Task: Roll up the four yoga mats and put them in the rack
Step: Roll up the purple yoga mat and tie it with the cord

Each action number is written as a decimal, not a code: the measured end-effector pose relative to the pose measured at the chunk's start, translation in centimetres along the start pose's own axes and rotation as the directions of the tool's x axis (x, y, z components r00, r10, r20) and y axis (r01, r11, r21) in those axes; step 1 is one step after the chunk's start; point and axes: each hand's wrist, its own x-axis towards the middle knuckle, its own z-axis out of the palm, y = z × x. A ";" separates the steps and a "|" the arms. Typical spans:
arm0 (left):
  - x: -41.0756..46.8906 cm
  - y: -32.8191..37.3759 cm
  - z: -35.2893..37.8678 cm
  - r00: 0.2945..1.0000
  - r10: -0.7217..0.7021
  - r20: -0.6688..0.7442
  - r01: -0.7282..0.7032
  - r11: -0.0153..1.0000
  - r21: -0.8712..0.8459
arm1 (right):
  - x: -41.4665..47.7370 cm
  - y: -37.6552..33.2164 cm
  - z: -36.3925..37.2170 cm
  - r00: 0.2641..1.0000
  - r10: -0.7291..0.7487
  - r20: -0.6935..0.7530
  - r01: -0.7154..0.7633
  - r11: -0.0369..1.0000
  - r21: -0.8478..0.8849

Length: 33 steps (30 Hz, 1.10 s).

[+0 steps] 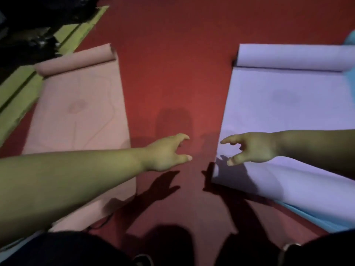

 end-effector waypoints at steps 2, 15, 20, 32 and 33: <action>4.4 3.5 1.6 0.996 0.072 0.046 -0.075 0.994 0.080 | -4.0 -1.0 -7.6 0.986 0.150 -0.073 -0.146 0.988 0.053; 18.3 13.0 19.5 0.944 -0.015 0.329 -0.038 0.988 0.152 | -12.3 16.5 -3.3 0.826 0.560 -0.070 -0.562 0.827 -0.020; 13.9 12.8 23.2 0.966 0.049 0.256 -0.087 0.987 0.137 | -15.3 14.7 -0.2 0.837 0.521 -0.170 -0.535 0.843 -0.051; 7.2 14.9 26.7 0.952 0.012 0.307 -0.078 0.976 0.201 | -22.6 15.5 5.6 0.814 0.559 -0.159 -0.552 0.829 0.089; 7.1 14.8 27.1 0.964 0.027 0.263 -0.072 0.984 0.162 | -22.6 15.5 5.7 0.817 0.559 -0.141 -0.549 0.829 0.104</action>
